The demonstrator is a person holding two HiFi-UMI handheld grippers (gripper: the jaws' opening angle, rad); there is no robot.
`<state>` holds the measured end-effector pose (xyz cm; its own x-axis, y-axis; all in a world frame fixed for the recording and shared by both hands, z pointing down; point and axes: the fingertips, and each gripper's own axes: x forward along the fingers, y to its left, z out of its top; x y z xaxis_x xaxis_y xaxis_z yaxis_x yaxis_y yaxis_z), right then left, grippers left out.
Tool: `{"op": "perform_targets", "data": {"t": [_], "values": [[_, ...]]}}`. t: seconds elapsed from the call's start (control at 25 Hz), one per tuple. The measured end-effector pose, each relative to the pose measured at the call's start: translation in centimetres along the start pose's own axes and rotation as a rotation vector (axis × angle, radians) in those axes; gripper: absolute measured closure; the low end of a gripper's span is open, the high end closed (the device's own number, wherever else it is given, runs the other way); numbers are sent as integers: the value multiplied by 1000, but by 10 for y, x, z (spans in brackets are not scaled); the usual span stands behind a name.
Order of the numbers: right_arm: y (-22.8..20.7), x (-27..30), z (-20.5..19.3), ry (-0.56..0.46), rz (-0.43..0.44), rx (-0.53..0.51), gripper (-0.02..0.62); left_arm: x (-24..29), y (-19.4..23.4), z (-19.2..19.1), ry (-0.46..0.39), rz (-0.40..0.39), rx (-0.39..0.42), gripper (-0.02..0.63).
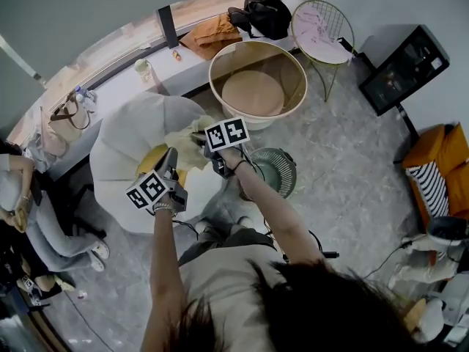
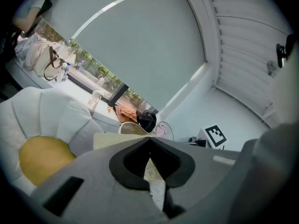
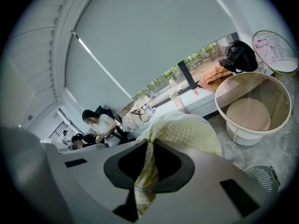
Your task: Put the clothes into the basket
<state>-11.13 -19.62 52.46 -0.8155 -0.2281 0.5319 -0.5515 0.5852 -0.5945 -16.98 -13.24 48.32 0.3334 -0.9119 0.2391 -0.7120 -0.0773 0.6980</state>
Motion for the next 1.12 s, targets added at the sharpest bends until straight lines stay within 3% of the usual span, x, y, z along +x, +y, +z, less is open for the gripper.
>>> {"op": "perform_targets", "data": {"t": [0.92, 1.12], "values": [[-97, -148, -28, -128, -117, 105, 557, 68, -127, -103, 158, -154, 57, 595], [-120, -178, -38, -168, -144, 169, 557, 83, -151, -123, 211, -200, 67, 595]]}}
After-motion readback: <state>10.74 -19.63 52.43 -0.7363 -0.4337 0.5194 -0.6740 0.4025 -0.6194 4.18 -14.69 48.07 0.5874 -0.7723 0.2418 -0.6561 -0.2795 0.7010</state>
